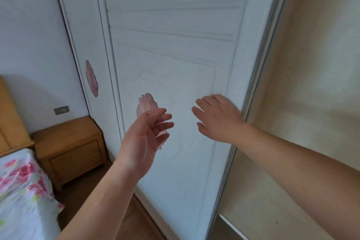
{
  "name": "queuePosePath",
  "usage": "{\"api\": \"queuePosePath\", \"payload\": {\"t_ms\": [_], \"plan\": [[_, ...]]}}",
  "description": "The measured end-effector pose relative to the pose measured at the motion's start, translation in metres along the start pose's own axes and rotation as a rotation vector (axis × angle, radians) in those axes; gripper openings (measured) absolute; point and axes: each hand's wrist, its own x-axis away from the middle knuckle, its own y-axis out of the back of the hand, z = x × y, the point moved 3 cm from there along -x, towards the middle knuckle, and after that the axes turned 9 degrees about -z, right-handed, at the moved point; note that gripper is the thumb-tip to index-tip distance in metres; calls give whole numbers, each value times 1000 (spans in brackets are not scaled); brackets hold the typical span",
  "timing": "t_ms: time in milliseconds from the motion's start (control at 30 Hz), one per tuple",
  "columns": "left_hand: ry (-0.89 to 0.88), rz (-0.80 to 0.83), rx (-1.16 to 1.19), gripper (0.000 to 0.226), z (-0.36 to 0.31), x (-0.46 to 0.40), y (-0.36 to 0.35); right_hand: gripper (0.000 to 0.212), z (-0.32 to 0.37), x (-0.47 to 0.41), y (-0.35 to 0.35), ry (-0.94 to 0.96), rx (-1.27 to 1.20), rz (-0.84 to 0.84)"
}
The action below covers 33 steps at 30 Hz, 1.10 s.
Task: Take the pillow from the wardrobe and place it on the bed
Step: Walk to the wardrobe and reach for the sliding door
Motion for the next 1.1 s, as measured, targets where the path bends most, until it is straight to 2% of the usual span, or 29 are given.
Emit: {"api": "queuePosePath", "payload": {"t_ms": [167, 500, 900, 1100], "plan": [[37, 39, -3, 31, 10, -9, -9, 39, -7, 0, -9, 116, 171, -21], [48, 58, 19, 30, 11, -19, -5, 41, -9, 5, -20, 107, 415, 14], [77, 88, -18, 22, 23, -30, -12, 37, -11, 4, -23, 108, 434, -2], [67, 73, -18, 27, 22, -21, -10, 38, -9, 6, -19, 105, 425, 16]]}}
